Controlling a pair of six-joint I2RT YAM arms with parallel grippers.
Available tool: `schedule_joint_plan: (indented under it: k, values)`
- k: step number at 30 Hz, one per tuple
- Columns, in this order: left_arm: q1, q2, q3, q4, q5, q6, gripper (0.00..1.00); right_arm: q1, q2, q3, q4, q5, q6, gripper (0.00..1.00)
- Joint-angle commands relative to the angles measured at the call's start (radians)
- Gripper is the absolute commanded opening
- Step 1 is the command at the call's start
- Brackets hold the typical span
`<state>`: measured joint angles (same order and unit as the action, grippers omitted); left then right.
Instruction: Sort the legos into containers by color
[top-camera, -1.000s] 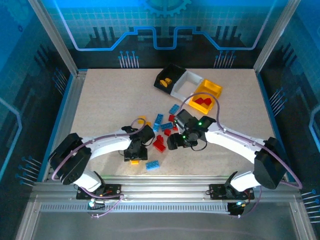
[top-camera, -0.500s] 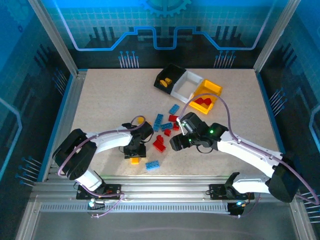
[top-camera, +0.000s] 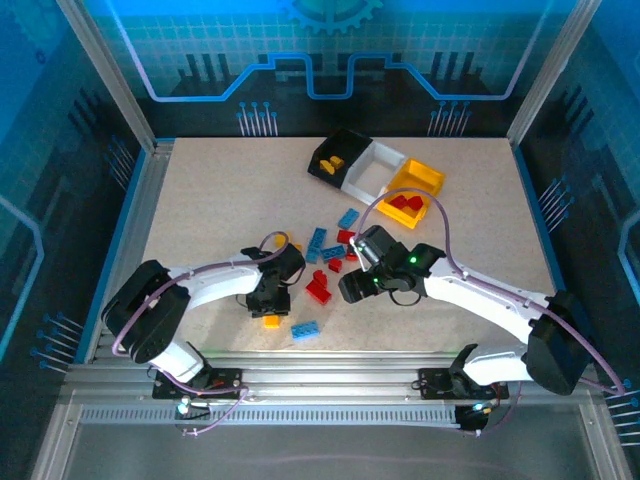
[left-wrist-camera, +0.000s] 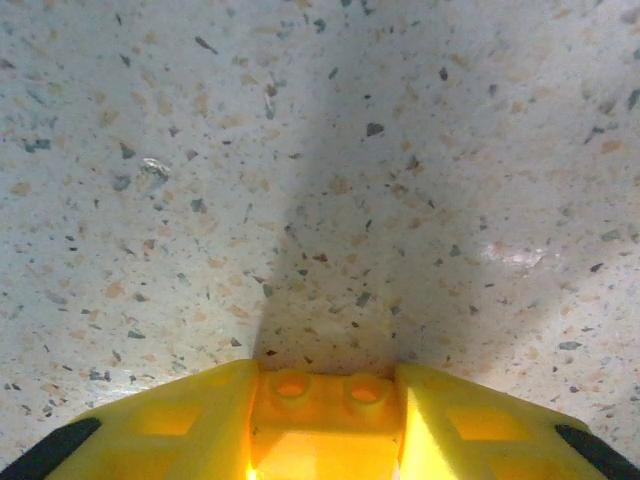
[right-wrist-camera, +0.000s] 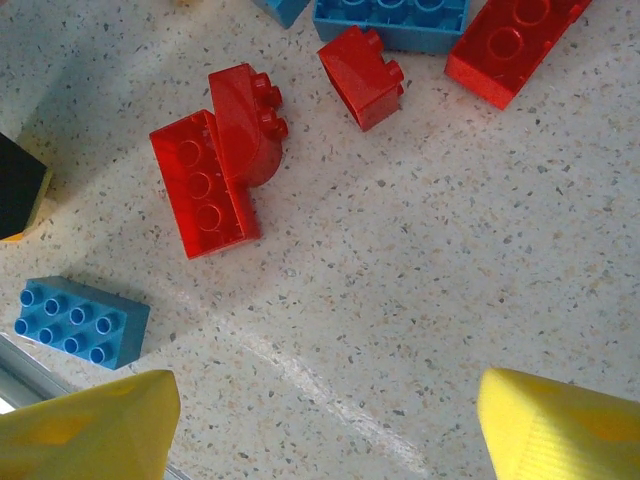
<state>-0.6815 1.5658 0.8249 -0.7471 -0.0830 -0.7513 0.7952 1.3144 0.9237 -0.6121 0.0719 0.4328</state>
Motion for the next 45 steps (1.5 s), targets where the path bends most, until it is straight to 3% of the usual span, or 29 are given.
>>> schedule_joint_plan:
  k: [1, 5, 9, 16, 24, 30, 34, 37, 45]
  values:
    - [0.023, 0.025, 0.045, -0.020, 0.039, 0.043, 0.38, -0.017, 0.004, 0.031, -0.010, 0.009, 0.024, 0.80]
    - [0.081, 0.031, 0.151, -0.046, 0.064, 0.104, 0.39, -0.034, -0.006, 0.038, -0.024, 0.015, 0.043, 0.80]
    - [0.198, 0.062, 0.295, -0.043, 0.148, 0.153, 0.39, -0.068, -0.031, 0.032, -0.025, 0.014, 0.059, 0.80]
    - [0.342, 0.284, 0.690, 0.040, 0.339, 0.129, 0.39, -0.163, -0.046, 0.045, -0.024, -0.032, 0.065, 0.80]
    - [0.406, 0.672, 1.153, 0.229, 0.512, -0.111, 0.39, -0.234, 0.004, 0.120, -0.028, -0.085, 0.043, 0.79]
    - [0.410, 0.909, 1.410, 0.424, 0.533, -0.314, 0.39, -0.278, 0.039, 0.147, -0.027, -0.115, 0.037, 0.79]
    - [0.408, 1.017, 1.509, 0.541, 0.513, -0.431, 0.40, -0.296, 0.049, 0.147, -0.027, -0.124, 0.038, 0.79]
    - [0.408, 1.072, 1.560, 0.586, 0.510, -0.477, 0.47, -0.305, 0.052, 0.147, -0.028, -0.132, 0.040, 0.79]
    - [0.408, 1.069, 1.541, 0.597, 0.523, -0.481, 0.56, -0.306, 0.051, 0.149, -0.031, -0.152, 0.065, 0.79]
